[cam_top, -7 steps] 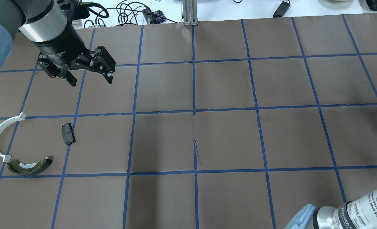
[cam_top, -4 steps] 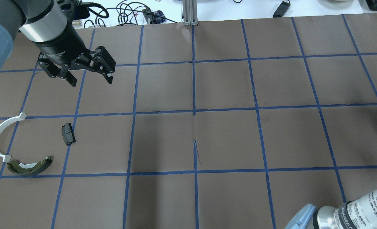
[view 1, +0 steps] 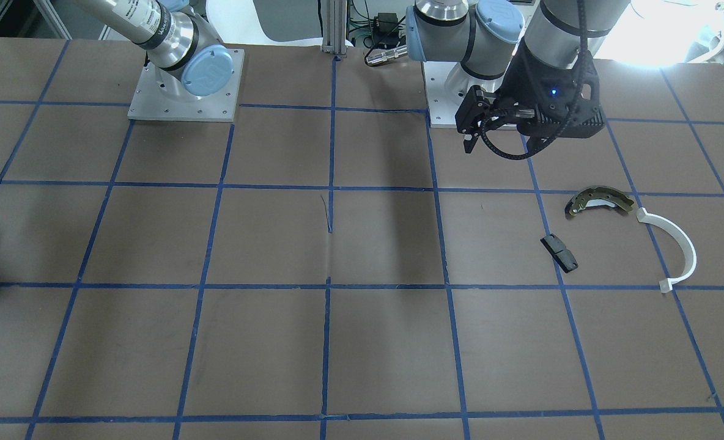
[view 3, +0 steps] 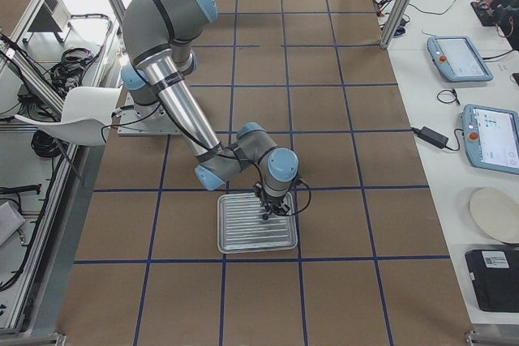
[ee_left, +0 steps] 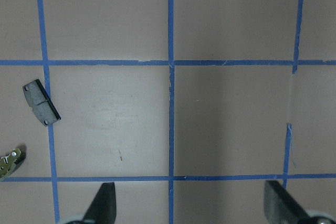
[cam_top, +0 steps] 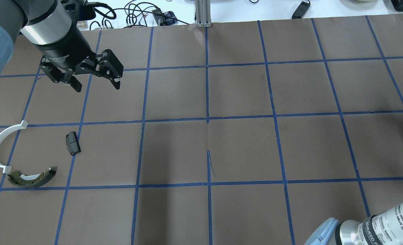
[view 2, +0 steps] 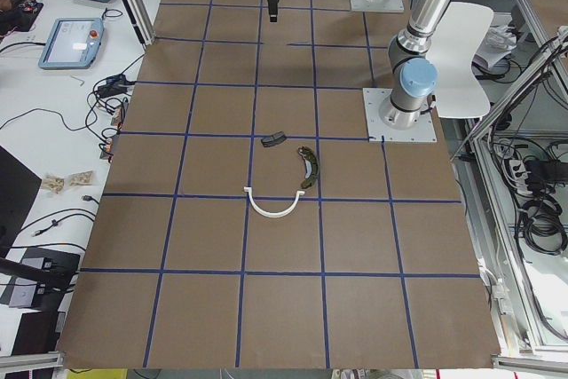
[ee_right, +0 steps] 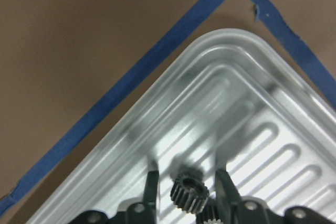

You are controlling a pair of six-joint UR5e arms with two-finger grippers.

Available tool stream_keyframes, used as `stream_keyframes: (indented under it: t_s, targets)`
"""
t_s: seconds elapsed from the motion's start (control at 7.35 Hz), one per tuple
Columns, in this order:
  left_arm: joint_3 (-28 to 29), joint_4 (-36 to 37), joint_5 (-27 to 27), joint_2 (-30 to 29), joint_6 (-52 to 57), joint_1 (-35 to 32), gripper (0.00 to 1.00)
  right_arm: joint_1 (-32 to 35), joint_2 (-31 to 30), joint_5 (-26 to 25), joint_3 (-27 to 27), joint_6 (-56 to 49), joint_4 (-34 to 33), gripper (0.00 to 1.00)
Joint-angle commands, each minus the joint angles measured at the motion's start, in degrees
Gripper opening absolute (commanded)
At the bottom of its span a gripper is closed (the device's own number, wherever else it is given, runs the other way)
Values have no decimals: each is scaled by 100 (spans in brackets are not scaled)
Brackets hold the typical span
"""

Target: Place bearing gear from tray to pile

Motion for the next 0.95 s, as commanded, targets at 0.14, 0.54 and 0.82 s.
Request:
stream_keyframes:
  t_s: [0.14, 0.54, 0.82]
  targets:
    - [0, 0, -8, 0, -10, 0, 100, -6, -12, -2, 1, 15, 0, 27]
    - [0, 0, -9, 0, -10, 0, 100, 28, -370, -82, -9, 539, 175, 23]
    - [-9, 0, -9, 0, -10, 0, 100, 387, -1107, 119, 44, 1617, 1077, 23]
